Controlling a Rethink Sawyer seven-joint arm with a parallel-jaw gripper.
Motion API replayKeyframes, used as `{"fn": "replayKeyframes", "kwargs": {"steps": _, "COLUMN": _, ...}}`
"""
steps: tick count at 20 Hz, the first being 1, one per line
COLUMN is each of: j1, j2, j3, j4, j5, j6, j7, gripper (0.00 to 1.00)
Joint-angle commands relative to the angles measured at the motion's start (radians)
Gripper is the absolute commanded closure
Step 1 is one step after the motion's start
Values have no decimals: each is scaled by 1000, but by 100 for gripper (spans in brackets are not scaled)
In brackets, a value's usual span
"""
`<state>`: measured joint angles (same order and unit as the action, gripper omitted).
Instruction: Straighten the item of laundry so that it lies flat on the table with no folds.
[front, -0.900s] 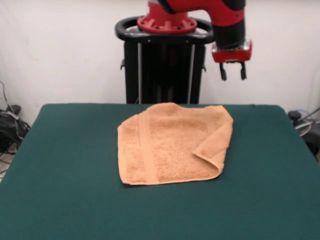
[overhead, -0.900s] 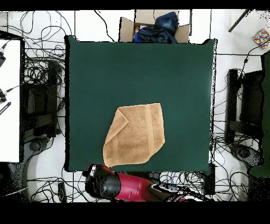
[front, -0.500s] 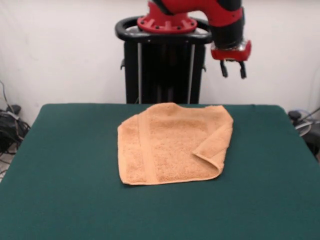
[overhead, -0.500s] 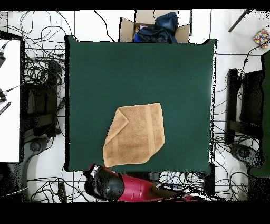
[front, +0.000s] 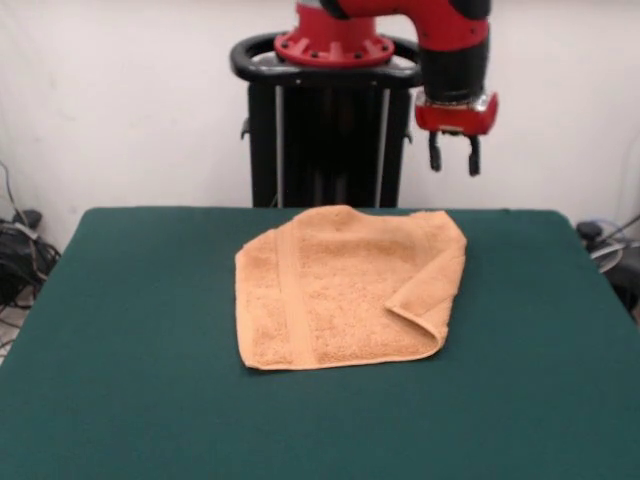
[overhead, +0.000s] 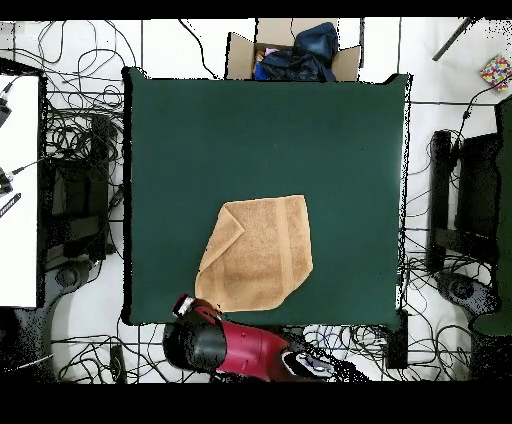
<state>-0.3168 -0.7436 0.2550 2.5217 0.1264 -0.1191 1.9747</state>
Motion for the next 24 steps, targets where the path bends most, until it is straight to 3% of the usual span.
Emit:
{"fn": "replayKeyframes", "kwargs": {"steps": 1, "j1": 142, "j2": 16, "j3": -207, "j4": -311, "j5": 27, "j6": 128, "j7": -34, "gripper": 0}}
{"fn": "replayKeyframes", "kwargs": {"steps": 9, "j1": 236, "j2": 92, "j3": -331, "j4": -483, "j5": -92, "j6": 232, "j7": -93, "gripper": 0}}
{"fn": "replayKeyframes", "kwargs": {"steps": 17, "j1": 177, "j2": 140, "j3": -294, "j4": -592, "j5": -318, "j6": 232, "j7": -109, "gripper": 0}}
{"fn": "replayKeyframes", "kwargs": {"steps": 21, "j1": 130, "j2": 165, "j3": -238, "j4": -610, "j5": -372, "j6": 208, "j7": -59, "gripper": 0}}
{"fn": "replayKeyframes", "kwargs": {"steps": 24, "j1": 160, "j2": 182, "j3": -267, "j4": -640, "j5": -406, "j6": 213, "j7": -32, "gripper": 0}}
